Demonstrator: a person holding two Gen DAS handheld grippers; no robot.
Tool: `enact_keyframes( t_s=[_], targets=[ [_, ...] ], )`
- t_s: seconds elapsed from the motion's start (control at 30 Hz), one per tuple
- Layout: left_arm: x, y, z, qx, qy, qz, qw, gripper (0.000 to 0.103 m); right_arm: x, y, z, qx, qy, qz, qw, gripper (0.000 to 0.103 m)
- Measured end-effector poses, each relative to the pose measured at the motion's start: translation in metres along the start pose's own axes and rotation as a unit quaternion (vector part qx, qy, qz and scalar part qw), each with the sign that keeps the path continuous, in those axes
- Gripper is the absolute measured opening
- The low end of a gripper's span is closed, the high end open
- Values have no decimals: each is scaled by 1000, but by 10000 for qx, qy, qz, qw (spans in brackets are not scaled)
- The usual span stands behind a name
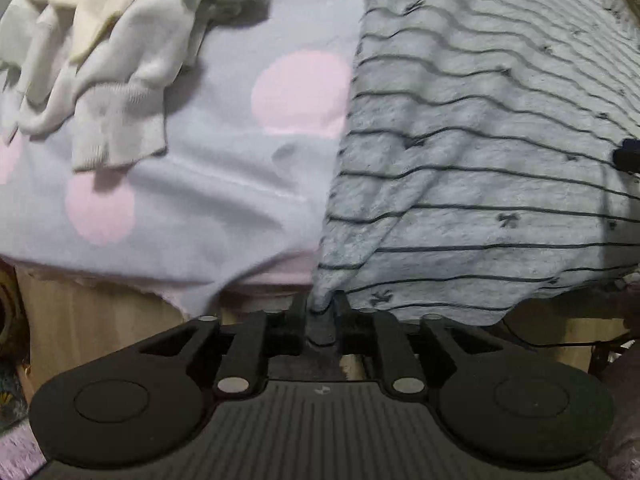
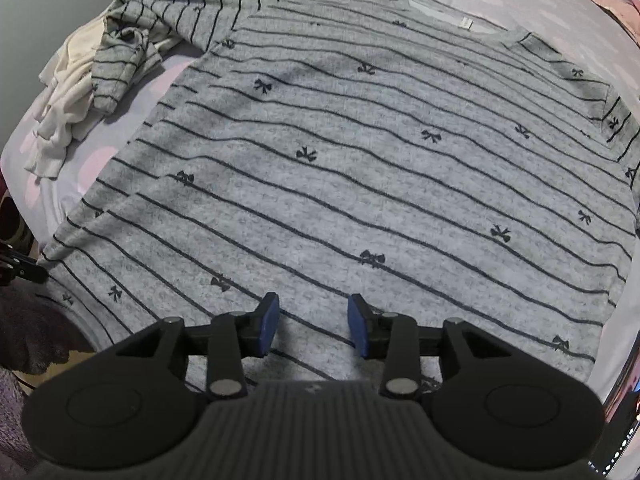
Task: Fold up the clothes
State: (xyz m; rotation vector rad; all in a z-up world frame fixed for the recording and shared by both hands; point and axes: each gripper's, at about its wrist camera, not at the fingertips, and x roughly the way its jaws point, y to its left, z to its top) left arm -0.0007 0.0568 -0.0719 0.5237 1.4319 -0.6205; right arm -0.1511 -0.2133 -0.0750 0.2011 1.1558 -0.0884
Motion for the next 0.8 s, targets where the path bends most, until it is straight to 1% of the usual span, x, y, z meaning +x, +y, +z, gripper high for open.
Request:
enact_keyframes(
  t_s=[0.13,0.2,0.3,0.43,0.57,0.67,0.8],
  targets=[
    [-30,-25,10,226,-699,-75,9973,30,9,1,-5,-60,180,-38,9998,41],
    [-37,-47,21,496,-989,-5,9939,39,13,1,-8,-97,293,-41,9995,42],
    [-34,-82,34,957,-1250,54,9875,39,16,-4,-16,-53,517,89,9986,42],
    [-18,-137,42,1616,-1294,-177,9782,39,5,-12,-34,-106,505,161,9985,42],
    [-4,-183,43,2260,-1175,-382,9662,39,-7,-19,-62,-131,549,128,9983,42],
    [-1,-209,42,2686,-1081,-474,9560,39,-21,-20,-81,-229,493,-64,9985,42],
    [0,-236,43,3081,-1083,-561,9435,39,-41,-32,-99,-184,354,-458,9982,42]
  ],
)
